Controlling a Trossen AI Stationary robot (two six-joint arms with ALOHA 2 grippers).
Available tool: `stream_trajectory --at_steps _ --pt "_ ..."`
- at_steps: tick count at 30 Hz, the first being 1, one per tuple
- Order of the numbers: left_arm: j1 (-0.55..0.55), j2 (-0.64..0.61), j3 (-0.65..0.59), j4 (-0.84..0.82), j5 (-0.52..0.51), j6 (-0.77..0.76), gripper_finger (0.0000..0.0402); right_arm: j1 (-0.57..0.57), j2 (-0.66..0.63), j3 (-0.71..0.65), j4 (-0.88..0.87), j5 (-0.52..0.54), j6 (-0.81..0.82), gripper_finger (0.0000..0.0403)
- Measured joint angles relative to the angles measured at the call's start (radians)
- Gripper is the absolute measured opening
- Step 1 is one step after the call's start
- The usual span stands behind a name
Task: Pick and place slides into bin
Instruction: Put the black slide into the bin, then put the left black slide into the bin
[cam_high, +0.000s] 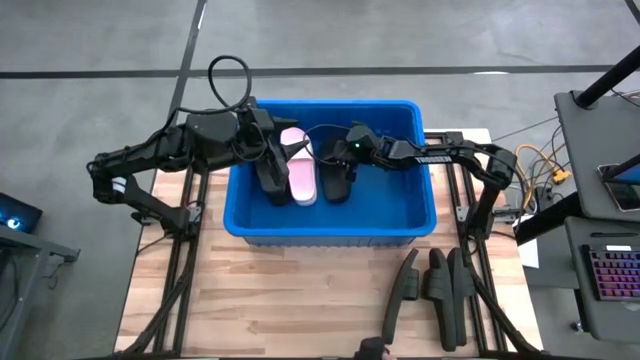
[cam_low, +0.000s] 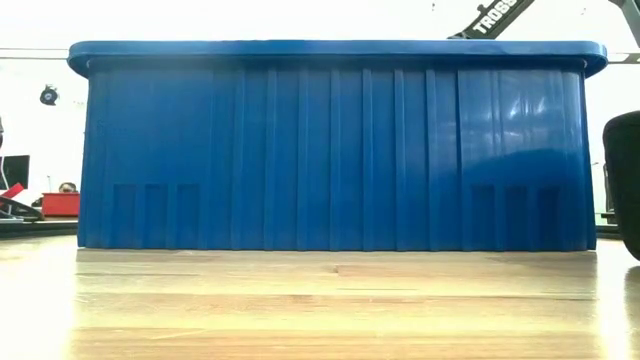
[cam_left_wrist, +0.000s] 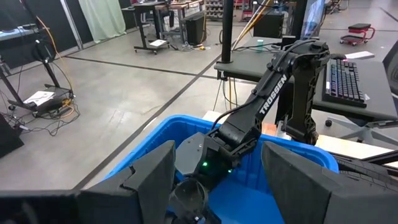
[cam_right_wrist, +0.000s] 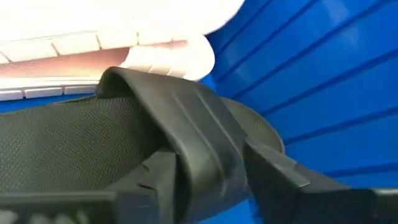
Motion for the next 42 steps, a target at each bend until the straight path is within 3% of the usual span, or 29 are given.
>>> stream_trajectory --at_steps 6,11,18,23,32,39,42 --pt "0.000 0.000 0.000 0.000 0.000 0.000 0.0223 -0.011 0.000 0.104 -0.246 -0.109 0.110 0.0225" --pt "0.000 0.016 0.000 0.002 0.000 0.001 0.0223 -0.016 -0.001 0.186 -0.387 -0.129 0.154 0.0256" --pt "0.000 0.052 0.001 0.000 0.003 0.009 0.0223 -0.023 -0.001 0.332 -0.647 -0.180 0.218 0.0269" --pt "0.000 0.066 0.001 0.000 0.003 0.009 0.0223 -0.023 -0.033 0.421 -0.724 -0.192 0.320 0.0257" --pt "0.000 0.063 0.001 -0.002 0.003 0.037 0.0223 -0.004 -0.339 0.451 -0.720 -0.218 0.363 0.0225" --pt "0.002 0.072 0.002 0.003 0.047 0.118 0.0223 0.062 -0.636 0.416 -0.776 -0.455 0.580 0.0221" --pt "0.002 0.091 0.001 0.021 0.048 0.184 0.0223 0.147 -0.739 0.404 -0.825 -0.470 0.691 0.0221"
